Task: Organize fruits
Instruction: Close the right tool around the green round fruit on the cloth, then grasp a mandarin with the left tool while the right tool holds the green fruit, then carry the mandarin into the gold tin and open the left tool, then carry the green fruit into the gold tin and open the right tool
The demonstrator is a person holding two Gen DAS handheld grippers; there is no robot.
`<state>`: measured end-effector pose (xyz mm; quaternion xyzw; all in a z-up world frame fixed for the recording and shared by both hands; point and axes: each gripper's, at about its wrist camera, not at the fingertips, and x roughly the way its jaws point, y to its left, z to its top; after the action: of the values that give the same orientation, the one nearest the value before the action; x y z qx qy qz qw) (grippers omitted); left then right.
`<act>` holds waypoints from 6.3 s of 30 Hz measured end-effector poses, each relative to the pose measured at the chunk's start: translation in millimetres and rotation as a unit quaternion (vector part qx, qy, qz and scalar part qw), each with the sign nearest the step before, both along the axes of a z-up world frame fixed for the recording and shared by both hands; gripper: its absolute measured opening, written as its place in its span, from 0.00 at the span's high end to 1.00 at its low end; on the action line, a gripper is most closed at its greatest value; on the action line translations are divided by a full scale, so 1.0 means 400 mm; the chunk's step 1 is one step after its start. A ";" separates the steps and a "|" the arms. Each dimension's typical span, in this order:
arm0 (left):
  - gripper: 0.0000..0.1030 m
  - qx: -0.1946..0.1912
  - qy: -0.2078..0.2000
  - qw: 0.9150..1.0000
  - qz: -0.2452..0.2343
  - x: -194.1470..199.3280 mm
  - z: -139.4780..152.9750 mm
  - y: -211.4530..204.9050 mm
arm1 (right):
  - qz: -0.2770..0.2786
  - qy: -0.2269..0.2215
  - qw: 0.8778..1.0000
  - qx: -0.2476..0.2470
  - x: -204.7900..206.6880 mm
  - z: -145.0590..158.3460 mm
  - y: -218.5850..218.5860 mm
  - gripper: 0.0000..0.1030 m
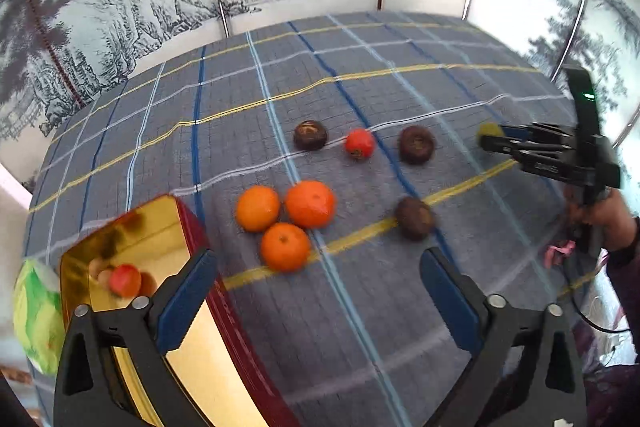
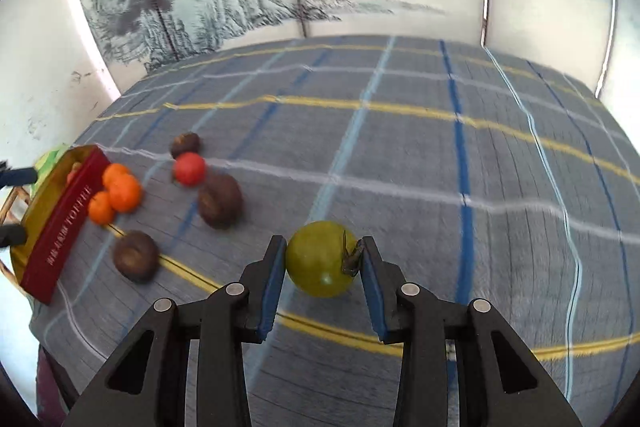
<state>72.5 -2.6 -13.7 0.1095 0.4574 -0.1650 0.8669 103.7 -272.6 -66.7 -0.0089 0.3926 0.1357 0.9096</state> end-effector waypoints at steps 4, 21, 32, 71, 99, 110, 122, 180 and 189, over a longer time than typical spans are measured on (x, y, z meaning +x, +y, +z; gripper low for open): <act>0.32 0.006 0.049 0.999 -0.006 0.069 -0.050 0.003 | 0.000 0.006 1.000 0.021 0.007 -0.023 -0.020 0.63; 0.68 0.037 0.090 0.995 0.018 0.134 -0.165 -0.008 | 0.007 0.020 0.999 0.046 0.019 -0.037 -0.030 0.63; 0.67 -0.037 -0.028 0.992 0.121 -0.099 0.009 -0.032 | 0.003 0.019 0.999 0.028 0.025 -0.041 -0.015 0.63; 0.67 0.050 -0.099 0.959 0.262 -0.288 0.068 0.161 | 0.000 0.016 1.000 0.011 0.023 -0.043 -0.008 0.63; 0.67 0.086 -0.035 0.941 0.324 -0.111 -0.099 0.436 | -0.002 0.011 1.000 -0.022 0.021 -0.043 0.025 0.63; 0.67 0.095 -0.031 0.946 0.310 -0.078 -0.118 0.441 | -0.003 0.010 0.999 -0.030 0.022 -0.046 0.028 0.63; 0.66 0.095 -0.025 0.946 0.308 -0.070 -0.121 0.447 | -0.003 0.010 0.999 -0.035 0.024 -0.046 0.031 0.63; 0.22 0.018 -0.122 0.931 0.344 -0.420 0.044 0.447 | 0.336 0.046 0.941 -0.010 -0.098 0.038 0.858 0.63; 0.21 0.026 -0.118 0.932 0.343 -0.427 0.034 0.443 | 0.357 0.068 0.930 -0.051 -0.128 -0.028 0.953 0.63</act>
<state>-98.5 174.8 0.1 -0.0123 0.3653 0.1685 0.9154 52.4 108.4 -77.9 -0.1859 0.4307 0.4318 0.7704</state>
